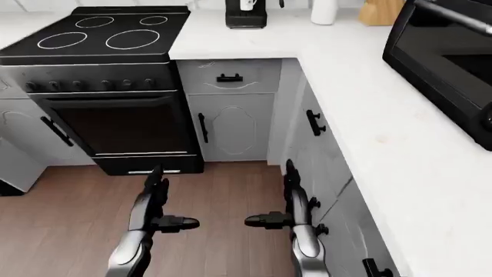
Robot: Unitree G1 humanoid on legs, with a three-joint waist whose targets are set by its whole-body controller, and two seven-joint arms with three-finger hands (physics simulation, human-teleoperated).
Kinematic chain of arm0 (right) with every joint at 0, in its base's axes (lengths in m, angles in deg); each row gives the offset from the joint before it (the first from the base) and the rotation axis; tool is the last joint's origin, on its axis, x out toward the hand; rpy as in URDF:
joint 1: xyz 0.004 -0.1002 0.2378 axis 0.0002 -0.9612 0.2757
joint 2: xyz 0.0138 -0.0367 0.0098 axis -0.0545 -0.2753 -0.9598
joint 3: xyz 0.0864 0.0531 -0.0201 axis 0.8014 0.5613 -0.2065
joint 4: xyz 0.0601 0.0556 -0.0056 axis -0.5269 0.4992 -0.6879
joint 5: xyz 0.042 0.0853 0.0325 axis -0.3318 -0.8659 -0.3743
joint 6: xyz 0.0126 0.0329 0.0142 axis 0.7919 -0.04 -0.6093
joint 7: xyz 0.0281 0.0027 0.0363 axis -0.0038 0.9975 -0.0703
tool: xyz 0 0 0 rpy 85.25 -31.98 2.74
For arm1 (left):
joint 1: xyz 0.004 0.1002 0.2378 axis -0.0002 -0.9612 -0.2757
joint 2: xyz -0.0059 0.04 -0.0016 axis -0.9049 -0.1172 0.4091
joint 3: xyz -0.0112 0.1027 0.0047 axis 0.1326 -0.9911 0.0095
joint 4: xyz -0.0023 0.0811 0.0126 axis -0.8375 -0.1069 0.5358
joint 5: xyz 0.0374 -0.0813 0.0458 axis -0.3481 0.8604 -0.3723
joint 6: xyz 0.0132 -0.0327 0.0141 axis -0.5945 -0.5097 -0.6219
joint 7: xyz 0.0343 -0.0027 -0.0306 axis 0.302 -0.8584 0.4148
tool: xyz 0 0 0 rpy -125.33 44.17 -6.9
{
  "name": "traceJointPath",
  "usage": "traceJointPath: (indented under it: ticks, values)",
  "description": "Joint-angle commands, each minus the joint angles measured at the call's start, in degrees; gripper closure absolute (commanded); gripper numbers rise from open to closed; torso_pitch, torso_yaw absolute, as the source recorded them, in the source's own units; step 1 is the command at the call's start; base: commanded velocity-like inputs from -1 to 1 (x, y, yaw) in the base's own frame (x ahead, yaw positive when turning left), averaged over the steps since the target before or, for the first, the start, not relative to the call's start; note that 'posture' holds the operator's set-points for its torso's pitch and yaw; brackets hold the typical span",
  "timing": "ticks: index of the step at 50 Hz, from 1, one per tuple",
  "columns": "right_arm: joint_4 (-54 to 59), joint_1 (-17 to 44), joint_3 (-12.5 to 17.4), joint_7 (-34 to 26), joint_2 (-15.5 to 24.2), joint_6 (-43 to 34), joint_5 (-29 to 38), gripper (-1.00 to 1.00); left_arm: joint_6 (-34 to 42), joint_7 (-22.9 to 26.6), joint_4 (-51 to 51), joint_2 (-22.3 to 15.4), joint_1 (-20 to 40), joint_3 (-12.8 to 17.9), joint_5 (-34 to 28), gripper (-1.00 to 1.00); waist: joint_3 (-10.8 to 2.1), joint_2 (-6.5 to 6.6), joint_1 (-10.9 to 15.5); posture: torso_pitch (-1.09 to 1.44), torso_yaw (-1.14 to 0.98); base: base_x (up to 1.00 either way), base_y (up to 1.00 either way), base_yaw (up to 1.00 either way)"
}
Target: Press the button on the coffee machine to serve coffee.
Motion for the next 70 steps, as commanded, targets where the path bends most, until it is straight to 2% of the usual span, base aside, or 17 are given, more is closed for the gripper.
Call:
traceJointPath:
  ticks: [1,3,4,5,7,8,26,29,38,51,60,62,65,70]
  values:
    - [-5.21,1.74,0.03,-0.21,0.04,2.70,-0.75,-1.00,-4.12,-0.22,-3.83,-0.35,2.28,0.47,0.13,-1.00,-0.05,-0.45,-0.12,0.00,0.00,0.00,0.00,0.00]
    - [-4.88,1.75,-0.14,-0.17,0.10,2.97,-0.44,-1.00,-4.44,-0.25,-3.45,-0.43,2.40,0.61,0.15,-1.00,-3.54,-0.09,0.42,0.00,0.00,0.00,0.00,0.00]
    - [-4.83,1.73,-0.21,-0.16,0.13,3.01,-0.24,-1.00,-4.12,-0.25,-3.86,-0.38,2.27,0.60,0.28,-1.00,-2.98,-0.08,0.44,0.00,0.00,0.00,0.00,0.00]
    - [-5.17,1.63,-0.31,-0.19,0.11,2.78,-0.18,-1.00,-4.68,-0.20,-3.22,-0.40,2.39,0.69,0.35,-1.00,-0.96,-0.34,0.33,0.00,0.00,0.00,0.00,0.00]
    - [-5.36,1.45,-0.37,-0.17,0.12,2.80,0.08,-1.00,-4.77,-0.17,-3.37,-0.42,2.19,0.64,0.32,-1.00,-4.00,-0.43,0.38,0.00,0.00,0.00,0.00,0.00]
    - [-5.73,1.33,-0.43,-0.13,0.09,2.58,0.15,-1.00,-4.61,-0.13,-3.65,-0.40,2.05,0.61,0.36,-1.00,-4.28,-0.41,0.42,0.00,0.00,0.00,0.00,0.00]
    - [-5.80,1.74,-0.51,0.46,0.37,3.15,3.58,-1.00,-3.93,-0.50,-4.54,-0.24,1.78,0.45,-0.04,-1.00,-5.22,-0.18,0.40,0.00,0.00,0.00,0.00,0.00]
    - [-6.63,3.12,-0.23,0.75,0.56,1.67,3.79,-1.00,-3.86,-0.67,-3.43,-0.45,2.78,0.90,0.29,-1.00,-5.17,-0.18,0.44,0.00,0.00,0.00,0.00,0.00]
    - [-10.36,6.12,0.71,1.21,1.26,-4.93,3.63,-1.00,2.68,-1.61,-5.71,-1.77,7.04,2.57,1.36,-1.00,-4.93,-0.15,0.44,0.00,0.00,0.00,0.00,0.00]
    - [-18.68,15.18,2.66,2.95,3.06,-20.99,3.35,-1.00,17.84,-2.29,-11.58,-5.58,18.63,5.47,3.55,-1.00,-4.80,0.03,0.50,0.00,0.00,0.00,0.00,0.00]
    - [-21.61,22.55,2.99,2.19,4.44,-31.77,1.77,-1.00,26.28,-4.45,-10.69,-9.68,28.71,8.33,7.15,-1.00,-4.93,0.08,0.44,0.00,0.00,0.00,0.00,0.00]
    - [-22.28,24.29,2.52,1.90,5.64,-34.16,3.17,-1.00,27.93,-5.09,-10.54,-10.76,30.95,8.68,8.06,-1.00,-4.87,0.05,0.46,0.00,0.00,0.00,0.00,0.00]
    - [-24.01,28.35,3.55,1.23,6.70,-40.79,3.71,-1.00,30.54,-5.69,-9.94,-12.49,34.64,9.25,9.26,-1.00,-4.79,0.11,0.49,0.00,0.00,0.00,0.00,0.00]
    - [-24.91,33.48,4.73,1.60,8.07,-47.09,2.94,-1.00,32.14,-6.47,-7.96,-14.16,38.40,9.44,10.64,-1.00,-4.59,0.26,0.67,0.00,0.00,0.00,0.00,0.00]
